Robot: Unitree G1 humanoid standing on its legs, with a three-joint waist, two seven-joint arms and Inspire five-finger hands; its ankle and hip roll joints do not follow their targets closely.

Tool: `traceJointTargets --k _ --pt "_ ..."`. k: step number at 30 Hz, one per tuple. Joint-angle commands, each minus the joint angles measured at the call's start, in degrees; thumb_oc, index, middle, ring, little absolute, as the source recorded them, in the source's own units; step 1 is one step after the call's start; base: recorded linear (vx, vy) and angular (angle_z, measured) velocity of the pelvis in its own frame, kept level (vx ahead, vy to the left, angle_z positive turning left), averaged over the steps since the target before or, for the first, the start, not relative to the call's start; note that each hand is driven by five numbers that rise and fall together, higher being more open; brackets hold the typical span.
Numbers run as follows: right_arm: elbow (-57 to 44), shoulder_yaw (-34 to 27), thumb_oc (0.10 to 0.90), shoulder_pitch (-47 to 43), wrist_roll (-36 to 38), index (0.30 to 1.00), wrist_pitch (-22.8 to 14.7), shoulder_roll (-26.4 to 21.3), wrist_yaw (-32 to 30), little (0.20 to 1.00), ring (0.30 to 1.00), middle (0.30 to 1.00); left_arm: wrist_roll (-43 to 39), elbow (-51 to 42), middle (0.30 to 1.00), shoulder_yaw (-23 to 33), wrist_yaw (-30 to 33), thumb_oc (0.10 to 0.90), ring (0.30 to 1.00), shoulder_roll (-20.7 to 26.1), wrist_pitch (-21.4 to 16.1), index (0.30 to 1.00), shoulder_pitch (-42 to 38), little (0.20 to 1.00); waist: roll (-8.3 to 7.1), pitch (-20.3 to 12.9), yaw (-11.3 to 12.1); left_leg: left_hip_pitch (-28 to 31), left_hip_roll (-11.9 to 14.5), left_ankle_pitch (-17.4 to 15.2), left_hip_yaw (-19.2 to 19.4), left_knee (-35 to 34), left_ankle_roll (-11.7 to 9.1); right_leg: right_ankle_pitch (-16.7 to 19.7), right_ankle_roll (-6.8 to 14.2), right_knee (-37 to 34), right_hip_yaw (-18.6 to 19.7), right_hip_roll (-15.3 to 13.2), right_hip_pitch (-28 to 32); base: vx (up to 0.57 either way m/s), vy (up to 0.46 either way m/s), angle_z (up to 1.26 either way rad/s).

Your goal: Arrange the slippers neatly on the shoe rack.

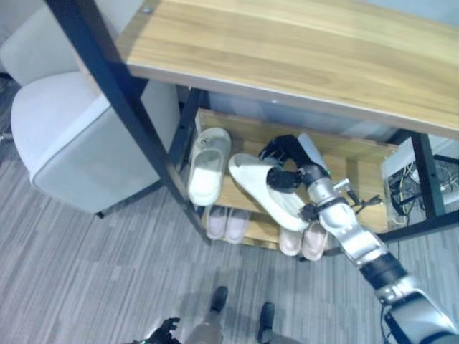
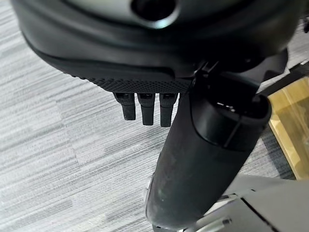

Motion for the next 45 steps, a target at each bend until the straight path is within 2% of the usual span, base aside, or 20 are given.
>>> traceJointTargets --k 1,6,10,14,15,16,22,30,35,36,41,45 --pt "-2.6 -4.6 0.4 -6.8 2.0 0.3 -3.7 -2.1 -6.1 0.3 0.3 0.3 -2.3 3.8 0.9 -0.6 1.5 0.8 0.9 0.3 -0.3 0.9 -2.3 0.9 0.87 -2.2 0.2 4.8 1.8 -7.3 2.6 -0.4 0.1 -3.1 2.0 0.0 2.3 -0.5 0.0 0.01 0.0 0.05" --pt "-2.7 -6.5 0.4 -7.5 2.5 0.3 -3.9 -2.9 -7.9 0.3 0.3 0.3 -2.2 4.0 0.9 -0.1 2.1 0.8 0.9 0.7 -0.4 0.9 -2.0 0.9 0.54 -1.9 0.6 4.4 1.6 -7.2 2.3 -0.4 0.0 -3.1 2.0 0.0 1.8 -0.6 -0.1 0.0 0.009 0.09" --pt "-2.7 -8.2 0.4 -6.7 3.1 0.3 -3.8 -3.8 -9.0 0.3 0.3 0.3 -5.5 4.6 0.9 2.7 2.5 0.8 0.9 1.4 0.0 0.9 -2.9 0.9 0.19 -1.9 0.9 4.3 1.3 -7.2 1.8 -0.4 0.1 -3.1 2.1 0.0 1.2 -0.8 0.3 0.01 0.007 0.02" --pt "-1.3 -8.3 0.4 -7.4 3.2 0.3 -3.7 -4.1 -8.9 0.3 0.3 0.3 -4.0 5.0 0.9 1.8 2.3 0.8 0.9 1.0 -0.1 0.9 -1.6 0.9 -0.06 -1.9 1.2 4.5 1.2 -7.4 1.6 -0.4 0.2 -3.1 2.2 0.0 1.0 -1.0 0.5 0.0 0.007 0.03" --pt "-0.9 -8.3 0.482 -7.6 3.6 0.422 -3.8 -3.9 -9.2 0.422 0.422 0.422 -4.0 5.0 0.9 1.5 2.2 0.8 0.9 0.8 -0.1 0.9 -1.6 0.9 -0.07 -1.9 1.3 4.5 1.2 -7.4 1.5 -0.4 0.3 -3.0 2.2 0.0 1.0 -1.1 0.5 0.0 0.038 0.04" --pt "-0.3 -8.2 0.8 -8.1 4.0 0.9 -3.9 -3.6 -9.4 0.9 0.9 0.9 -4.3 5.0 0.9 1.3 1.9 0.8 0.9 0.8 0.0 0.9 -1.9 0.9 -0.04 -1.8 1.4 4.5 1.1 -7.3 1.4 -0.4 0.3 -3.0 2.2 0.0 1.1 -1.1 0.4 -0.01 0.027 0.03" --pt "-1.4 -7.5 0.8 -7.3 3.4 0.9 -3.5 -3.0 -8.5 0.9 0.9 0.9 -4.0 4.6 0.9 1.0 2.1 0.8 0.9 0.7 0.0 0.9 -2.4 0.9 -0.08 -1.8 1.2 4.8 0.9 -7.5 1.4 -0.4 0.5 -2.9 2.3 0.0 0.9 -1.2 0.7 0.0 0.028 0.07" --pt "-4.7 -5.3 0.8 -4.6 4.1 0.9 -3.8 -6.4 -3.1 0.9 0.9 0.9 -3.9 5.1 0.9 2.1 1.2 0.8 0.9 1.0 0.1 0.9 -2.4 0.9 -0.71 -2.2 0.4 5.5 0.9 -7.9 1.9 -0.4 0.7 -2.8 2.3 0.0 1.3 -1.3 1.0 0.0 0.003 0.01" --pt "-6.8 -6.0 0.8 -1.2 8.5 0.9 -4.6 -7.0 -0.7 0.9 0.9 0.9 -4.2 5.2 0.9 2.6 0.7 0.8 0.9 1.0 0.1 0.9 -2.4 0.9 -1.04 -2.4 -0.2 6.0 0.9 -8.2 2.2 -0.4 0.8 -2.7 2.3 0.0 1.5 -1.3 1.2 0.0 0.0 -0.01" --pt "-7.6 -6.5 0.8 -0.1 11.3 0.9 -5.0 -6.7 0.4 0.9 0.9 0.9 -4.2 5.4 0.9 2.7 0.6 0.8 0.9 0.9 0.2 0.9 -2.3 0.9 -1.14 -2.5 -0.4 6.1 1.0 -8.3 2.3 -0.4 0.8 -2.7 2.3 0.0 1.6 -1.3 1.3 -0.01 -0.001 -0.04" --pt "-10.0 -6.8 0.8 1.1 14.0 0.9 -5.8 -7.7 2.1 0.9 0.9 0.9 -4.3 5.5 0.9 3.0 0.0 0.8 0.9 0.7 0.2 0.9 -2.1 0.9 -1.25 -2.7 -0.8 6.4 1.3 -8.4 2.8 -0.4 0.7 -2.8 2.3 0.0 1.9 -1.2 1.3 -0.01 0.001 -0.04" --pt "-11.5 -10.0 0.8 4.0 19.9 0.9 -8.9 -4.7 2.3 0.9 0.9 0.9 -3.9 5.8 0.9 3.2 0.1 0.8 0.9 0.5 0.1 0.9 -2.1 0.9 -1.17 -2.9 -0.9 6.8 1.3 -8.6 2.9 -0.4 0.7 -2.8 2.3 0.0 2.2 -1.1 1.5 0.0 -0.004 -0.05"
